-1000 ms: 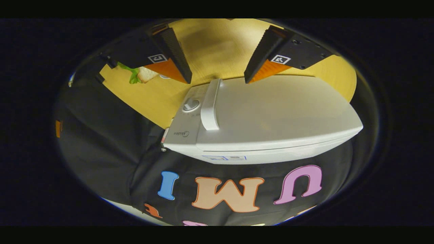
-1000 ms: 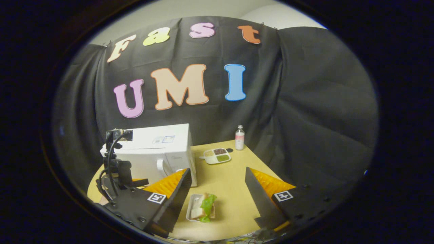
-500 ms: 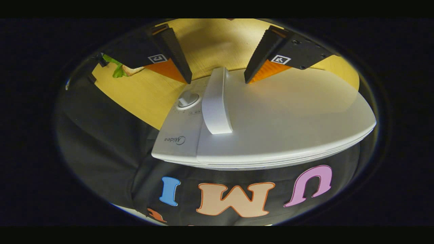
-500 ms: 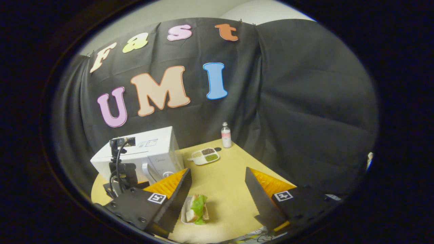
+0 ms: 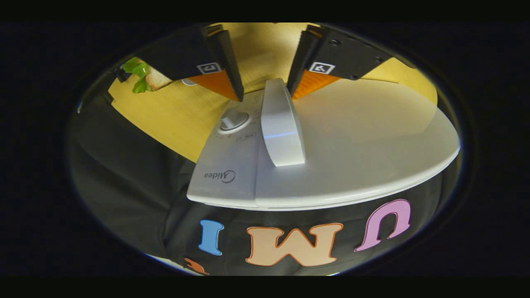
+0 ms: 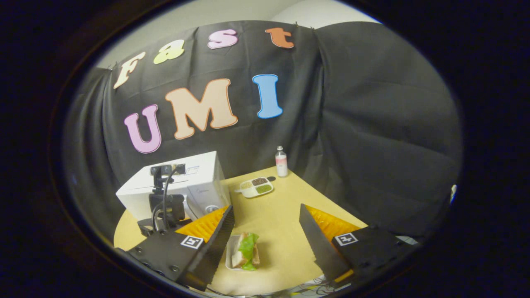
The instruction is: Open the microwave oven with the left hand, put the food in, and close the microwave oven.
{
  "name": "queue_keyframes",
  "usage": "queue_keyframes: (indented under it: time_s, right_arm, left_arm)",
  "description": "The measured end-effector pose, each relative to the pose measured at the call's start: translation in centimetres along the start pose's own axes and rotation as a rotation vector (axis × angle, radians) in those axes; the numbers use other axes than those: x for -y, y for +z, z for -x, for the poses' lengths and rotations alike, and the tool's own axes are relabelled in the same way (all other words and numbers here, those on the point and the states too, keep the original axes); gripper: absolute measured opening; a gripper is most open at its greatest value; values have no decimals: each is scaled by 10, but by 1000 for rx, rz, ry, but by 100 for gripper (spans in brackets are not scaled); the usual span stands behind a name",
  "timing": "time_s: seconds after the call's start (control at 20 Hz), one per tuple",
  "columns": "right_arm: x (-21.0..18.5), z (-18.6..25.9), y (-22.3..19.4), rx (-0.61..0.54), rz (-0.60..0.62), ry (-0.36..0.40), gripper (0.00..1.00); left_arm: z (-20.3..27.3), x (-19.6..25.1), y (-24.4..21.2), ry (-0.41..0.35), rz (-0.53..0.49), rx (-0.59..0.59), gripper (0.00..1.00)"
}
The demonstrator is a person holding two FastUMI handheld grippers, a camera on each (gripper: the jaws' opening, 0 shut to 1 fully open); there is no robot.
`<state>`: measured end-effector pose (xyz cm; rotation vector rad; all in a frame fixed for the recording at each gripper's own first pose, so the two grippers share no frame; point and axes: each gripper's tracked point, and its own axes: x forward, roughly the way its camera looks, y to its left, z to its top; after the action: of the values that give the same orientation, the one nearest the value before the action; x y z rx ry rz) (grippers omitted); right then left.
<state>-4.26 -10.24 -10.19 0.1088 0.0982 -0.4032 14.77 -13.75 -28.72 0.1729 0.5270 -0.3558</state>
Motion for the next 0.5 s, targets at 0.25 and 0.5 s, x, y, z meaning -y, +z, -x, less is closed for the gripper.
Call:
queue_keyframes:
  time_s: [0.25,0.5]
  right_arm:
    - [-1,5,1,8,6,6,98]
    - [-5,10,-1,5,25,19,98]
  left_arm:
    - [1,-9,-1,26,33,-19,23]
    - [1,-9,-3,19,40,-24,17]
